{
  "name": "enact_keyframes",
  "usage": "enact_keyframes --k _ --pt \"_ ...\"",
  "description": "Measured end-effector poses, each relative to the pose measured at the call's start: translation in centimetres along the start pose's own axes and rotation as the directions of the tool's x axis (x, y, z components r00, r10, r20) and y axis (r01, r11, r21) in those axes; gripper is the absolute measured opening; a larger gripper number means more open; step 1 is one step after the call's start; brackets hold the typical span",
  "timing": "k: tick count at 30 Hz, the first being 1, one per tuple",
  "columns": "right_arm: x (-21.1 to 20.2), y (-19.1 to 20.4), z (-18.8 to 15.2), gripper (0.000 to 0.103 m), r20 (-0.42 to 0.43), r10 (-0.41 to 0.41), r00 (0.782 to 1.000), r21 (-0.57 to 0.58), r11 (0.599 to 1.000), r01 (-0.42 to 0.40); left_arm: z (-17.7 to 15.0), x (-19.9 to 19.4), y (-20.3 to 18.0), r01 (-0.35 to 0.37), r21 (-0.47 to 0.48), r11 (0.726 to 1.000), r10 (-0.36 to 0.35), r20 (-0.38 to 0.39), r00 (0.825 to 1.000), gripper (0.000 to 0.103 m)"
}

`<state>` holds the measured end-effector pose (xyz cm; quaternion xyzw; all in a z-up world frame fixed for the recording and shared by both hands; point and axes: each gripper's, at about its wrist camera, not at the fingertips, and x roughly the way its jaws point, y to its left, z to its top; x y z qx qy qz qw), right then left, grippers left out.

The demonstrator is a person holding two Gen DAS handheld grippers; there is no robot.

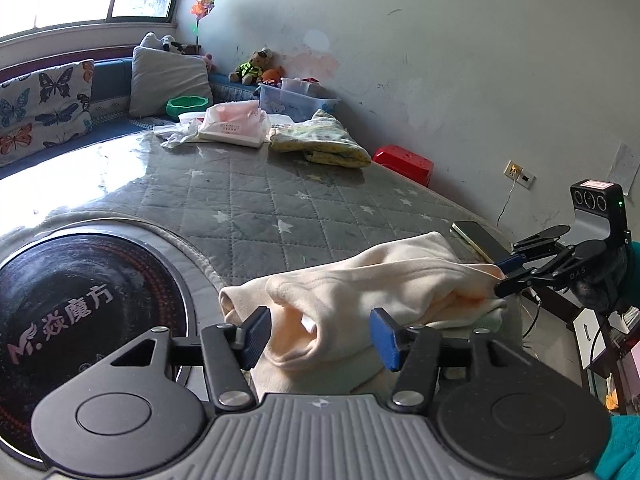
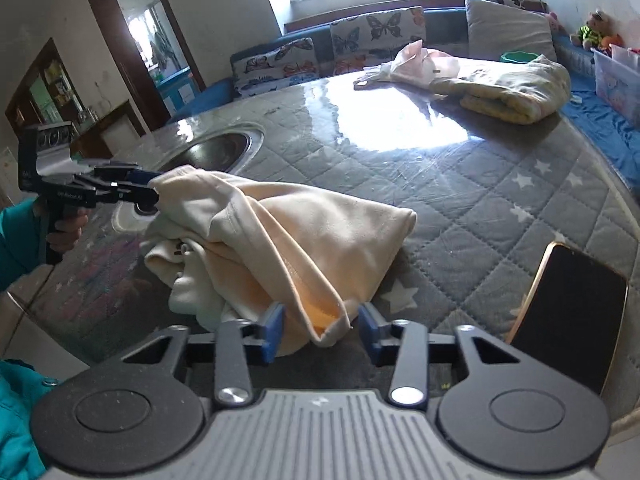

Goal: Fold clothes

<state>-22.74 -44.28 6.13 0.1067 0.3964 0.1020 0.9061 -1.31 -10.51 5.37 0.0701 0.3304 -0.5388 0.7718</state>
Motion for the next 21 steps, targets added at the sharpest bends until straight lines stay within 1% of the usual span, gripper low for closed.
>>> enact_keyframes --k 1,2,3,4,6,7,9,12,15,17,19,21 --pt "0.1 0.2 0.1 0.025 -0.003 -0.003 1.000 -0.012 1.000 0.003 0.0 0.3 0.0 0.002 0.001 1.000 -0.002 -0.007 1.000 0.047" --pt "0.2 0.3 0.1 0.018 -0.007 -0.007 1.000 -0.025 1.000 0.006 0.0 0.5 0.0 0.003 0.002 1.000 -0.003 -0.014 1.000 0.038" --pt "0.2 0.5 0.4 0.013 -0.007 -0.022 1.000 -0.038 0.999 0.022 -0.1 0.7 -0.1 0.002 0.006 1.000 -0.002 -0.020 1.000 0.030" --pt "0.1 0.6 0.7 0.011 -0.006 -0.038 0.999 -0.052 0.998 0.038 0.0 0.9 -0.1 -0.004 0.011 1.000 0.004 -0.018 1.000 0.022" --pt "0.0 0.7 1.6 0.010 0.000 -0.070 0.998 -0.067 0.995 0.070 0.2 1.0 -0.2 -0.021 0.023 1.000 0.021 -0.004 1.000 0.019" --pt "-0.1 0.6 2.2 0.010 0.010 -0.086 0.996 -0.071 0.994 0.086 0.6 1.0 -0.2 -0.033 0.028 0.999 0.033 0.006 0.999 0.015" --pt "0.1 0.4 3.9 0.010 0.028 -0.131 0.991 -0.077 0.988 0.132 1.4 1.2 0.0 -0.057 0.037 0.998 0.056 0.025 0.998 0.014" --pt "0.8 -0.1 6.9 0.009 0.060 -0.171 0.983 -0.092 0.980 0.176 3.2 1.8 0.4 -0.097 0.054 0.994 0.094 0.053 0.994 0.012" --pt "2.4 -0.8 10.1 0.009 0.074 -0.209 0.975 -0.098 0.972 0.216 5.2 3.0 1.2 -0.150 0.065 0.987 0.145 0.070 0.987 0.012" --pt "3.7 -1.5 12.1 0.009 0.081 -0.235 0.968 -0.093 0.966 0.243 6.5 3.9 2.1 -0.192 0.058 0.980 0.187 0.086 0.979 0.012" --pt "4.7 -2.0 13.4 0.009 0.094 -0.258 0.961 -0.070 0.962 0.265 7.7 5.1 3.5 -0.244 0.020 0.969 0.241 0.097 0.966 0.012" --pt "6.2 -2.8 14.8 0.010 0.108 -0.303 0.947 -0.030 0.951 0.308 8.6 6.6 5.1 -0.292 -0.053 0.955 0.295 0.074 0.953 0.013"
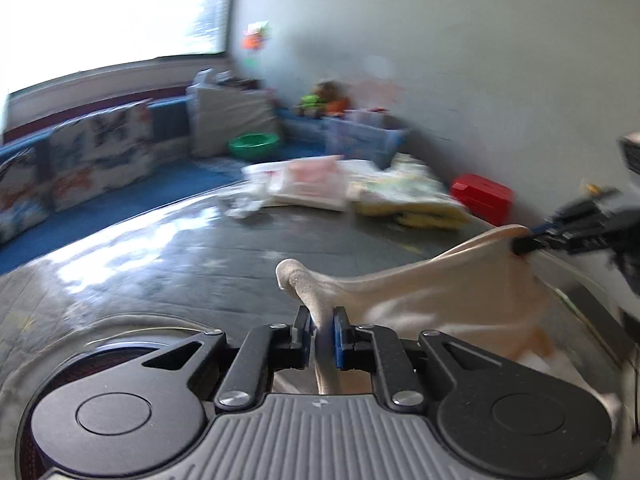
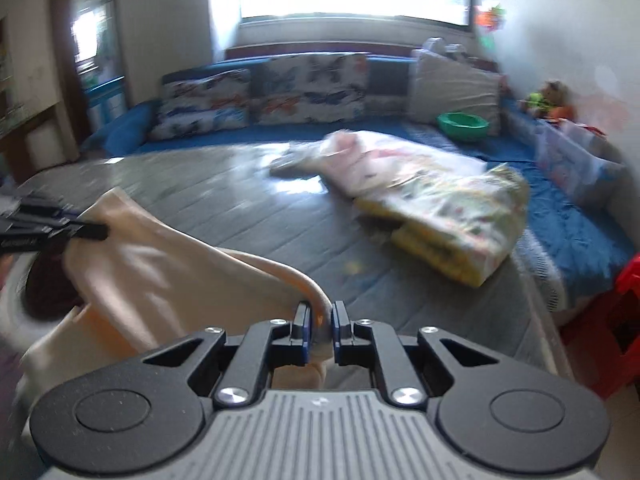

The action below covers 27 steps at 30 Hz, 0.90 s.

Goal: Fold clothes

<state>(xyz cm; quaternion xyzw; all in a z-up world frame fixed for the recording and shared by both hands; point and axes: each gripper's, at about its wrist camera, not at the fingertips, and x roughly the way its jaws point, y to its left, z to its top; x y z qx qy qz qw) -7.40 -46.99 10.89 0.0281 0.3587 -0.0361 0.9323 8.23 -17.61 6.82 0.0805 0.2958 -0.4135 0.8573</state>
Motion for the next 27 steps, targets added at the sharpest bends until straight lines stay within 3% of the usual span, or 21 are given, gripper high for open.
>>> enact_keyframes --k 3,9,22,27 --pt "3.0 -0.5 0.5 0.021 -0.015 -0.074 0.997 0.046 0.996 0.075 0.1 2.7 1.3 -0.073 -0.084 0.994 0.069 -0.055 0.996 0.018" --pt "3.7 0.1 -1.4 0.022 -0.029 -0.100 0.995 0.020 0.995 0.100 -1.9 2.2 2.6 -0.118 -0.135 0.984 0.102 -0.121 0.987 0.048" --pt "-2.4 3.0 -7.5 0.033 -0.058 0.065 0.996 0.046 0.997 -0.062 -8.5 -7.3 -0.6 -0.099 -0.216 0.971 0.050 -0.222 0.974 0.060" --pt "-4.3 3.4 -9.5 0.041 -0.059 0.064 0.996 0.082 0.995 -0.059 -9.9 -8.5 -2.4 -0.073 -0.189 0.979 0.030 -0.221 0.975 0.058"
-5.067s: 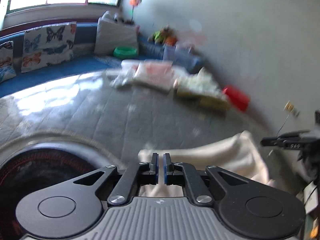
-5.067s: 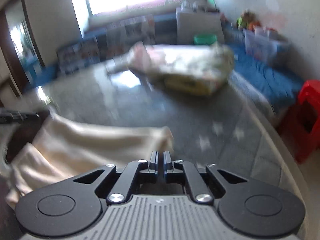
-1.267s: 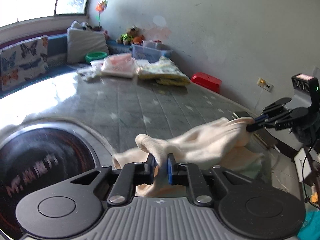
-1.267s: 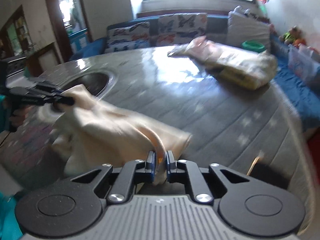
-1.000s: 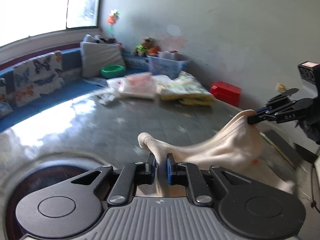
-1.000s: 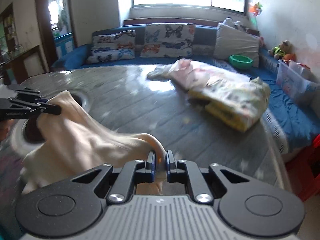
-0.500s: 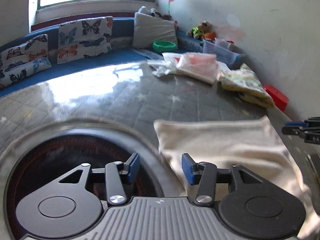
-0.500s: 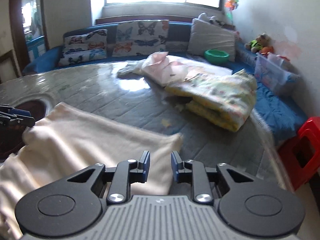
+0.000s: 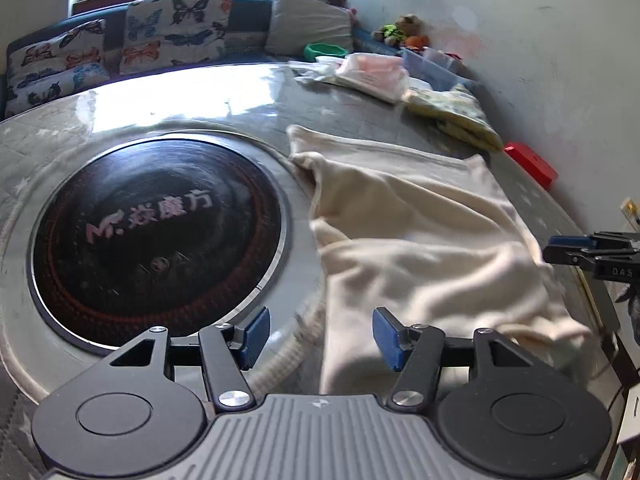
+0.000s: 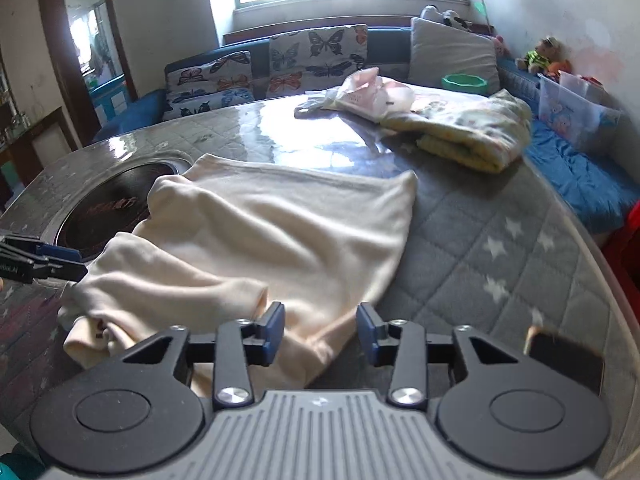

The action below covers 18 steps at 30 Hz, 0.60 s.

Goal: Fold clothes

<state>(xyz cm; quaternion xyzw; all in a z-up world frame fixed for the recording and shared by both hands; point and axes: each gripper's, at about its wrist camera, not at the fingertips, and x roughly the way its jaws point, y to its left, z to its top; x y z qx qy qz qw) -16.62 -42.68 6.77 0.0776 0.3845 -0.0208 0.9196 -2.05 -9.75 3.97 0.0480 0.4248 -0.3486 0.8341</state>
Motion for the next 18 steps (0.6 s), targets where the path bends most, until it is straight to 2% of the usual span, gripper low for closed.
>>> enact_keyframes --k 1,2,4,5,6,10,14,18 --pt "0.0 0.0 -0.3 0.041 -0.003 -0.001 1.000 0.017 1.000 0.001 -0.1 0.1 -0.3 0.012 0.008 1.000 -0.012 0.000 1.000 0.056" --pt "0.1 0.0 -0.6 0.041 -0.006 0.000 1.000 0.032 0.999 0.000 -0.3 0.3 -0.6 0.025 0.015 1.000 -0.025 -0.003 1.000 0.043" --pt "0.7 0.2 -1.0 0.041 -0.009 0.000 1.000 0.045 0.999 0.001 -0.5 0.7 -1.2 0.048 0.027 0.998 -0.048 -0.004 0.999 0.027" --pt "1.0 0.3 -1.2 0.041 -0.008 -0.003 1.000 0.046 0.999 0.003 -0.5 0.6 -1.3 0.042 0.032 0.999 -0.042 0.008 0.999 0.022" --pt "1.3 0.6 -1.3 0.041 -0.010 -0.005 1.000 0.051 0.999 0.005 -0.5 0.4 -1.4 0.028 0.039 0.999 -0.029 0.024 0.999 0.011" --pt "2.2 2.4 -1.5 0.043 -0.007 -0.009 1.000 0.027 1.000 0.009 -0.4 -0.6 -0.4 0.002 0.015 1.000 -0.003 0.072 0.997 0.008" --pt "3.2 5.1 -1.3 0.043 0.006 0.008 1.000 -0.030 1.000 -0.008 -1.5 -1.9 0.8 -0.078 0.010 0.997 0.077 0.093 0.993 0.008" --pt "4.7 8.4 -0.6 0.043 0.005 0.041 0.999 -0.095 0.995 -0.041 -3.0 -4.0 3.4 -0.125 -0.065 0.990 0.131 0.097 0.987 0.008"
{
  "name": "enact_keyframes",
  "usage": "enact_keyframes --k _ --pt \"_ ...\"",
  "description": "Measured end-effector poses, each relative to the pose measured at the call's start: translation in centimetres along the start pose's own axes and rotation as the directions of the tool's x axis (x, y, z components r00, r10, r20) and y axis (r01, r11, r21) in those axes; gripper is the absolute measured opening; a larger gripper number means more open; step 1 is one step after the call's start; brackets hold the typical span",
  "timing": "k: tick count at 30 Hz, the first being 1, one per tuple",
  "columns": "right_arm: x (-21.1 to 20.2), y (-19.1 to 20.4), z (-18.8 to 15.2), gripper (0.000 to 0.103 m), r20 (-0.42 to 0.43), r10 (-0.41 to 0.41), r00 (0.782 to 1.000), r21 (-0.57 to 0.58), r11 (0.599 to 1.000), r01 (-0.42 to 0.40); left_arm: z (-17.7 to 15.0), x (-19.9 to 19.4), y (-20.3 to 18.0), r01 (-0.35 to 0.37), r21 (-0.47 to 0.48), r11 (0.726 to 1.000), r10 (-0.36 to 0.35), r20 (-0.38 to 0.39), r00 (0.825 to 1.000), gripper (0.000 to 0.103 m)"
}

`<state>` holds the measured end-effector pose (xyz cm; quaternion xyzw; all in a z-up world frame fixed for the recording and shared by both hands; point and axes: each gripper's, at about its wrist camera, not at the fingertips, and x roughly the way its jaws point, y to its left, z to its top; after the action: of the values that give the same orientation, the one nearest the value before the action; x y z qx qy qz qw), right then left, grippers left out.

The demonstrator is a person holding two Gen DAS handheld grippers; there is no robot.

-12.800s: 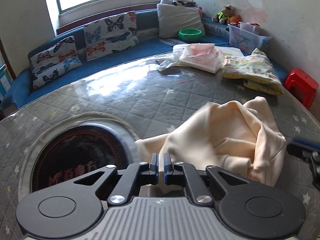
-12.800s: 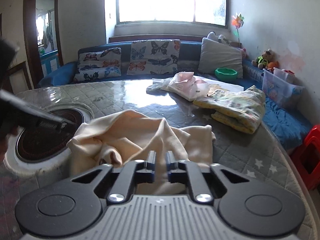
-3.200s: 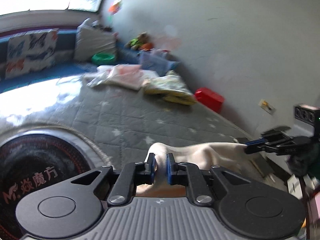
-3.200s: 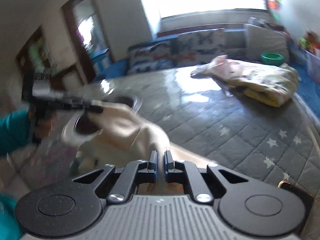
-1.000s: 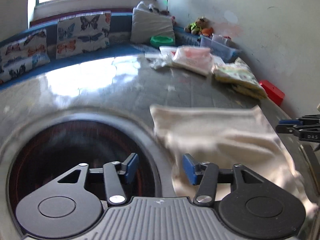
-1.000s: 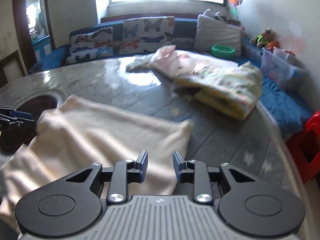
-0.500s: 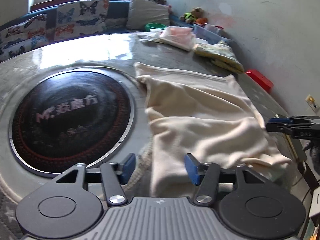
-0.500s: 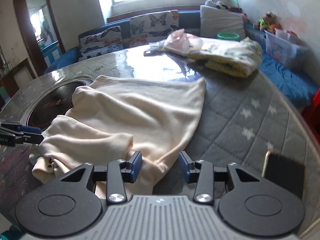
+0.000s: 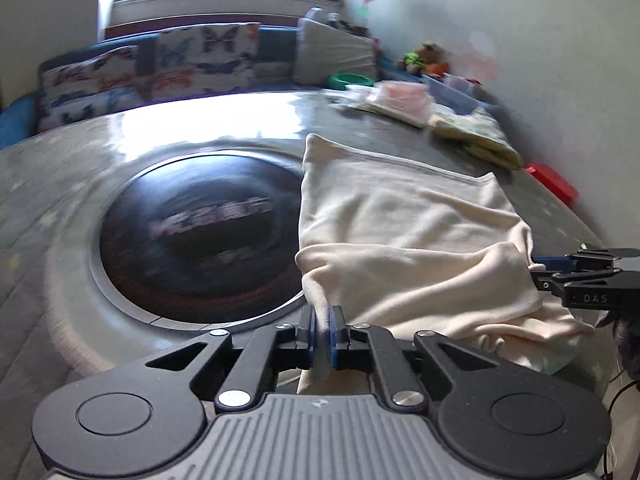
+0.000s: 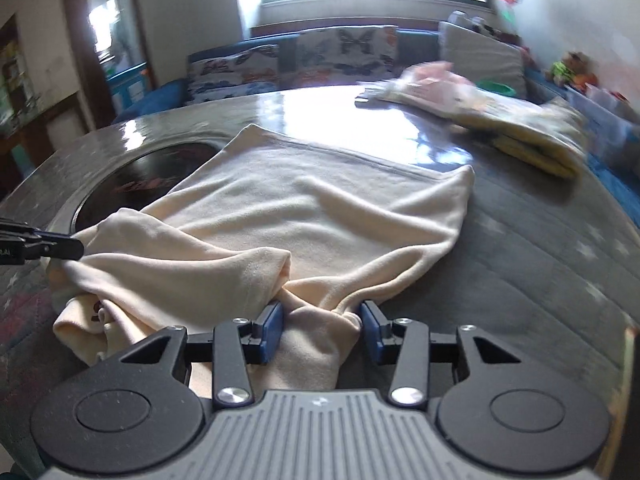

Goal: Fold clothes

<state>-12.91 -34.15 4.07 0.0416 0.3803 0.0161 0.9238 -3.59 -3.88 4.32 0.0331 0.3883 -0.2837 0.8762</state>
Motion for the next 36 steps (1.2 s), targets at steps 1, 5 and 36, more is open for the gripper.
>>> enact_keyframes --k 1,5,36 --pt "0.5 1.0 0.3 0.044 -0.002 0.017 1.000 -0.021 1.000 -0.017 -0.4 -0.6 0.7 -0.015 -0.018 1.000 0.015 0.003 1.000 0.008" --pt "2.4 4.8 1.6 0.044 -0.014 0.082 0.997 -0.106 0.991 -0.083 -2.7 -3.4 3.6 -0.081 -0.098 0.992 0.082 0.005 0.997 0.007" --pt "5.2 11.2 9.2 0.037 -0.034 0.172 0.984 -0.279 0.944 -0.175 -4.0 -9.4 5.2 -0.046 -0.162 0.986 0.059 0.078 0.995 0.028"
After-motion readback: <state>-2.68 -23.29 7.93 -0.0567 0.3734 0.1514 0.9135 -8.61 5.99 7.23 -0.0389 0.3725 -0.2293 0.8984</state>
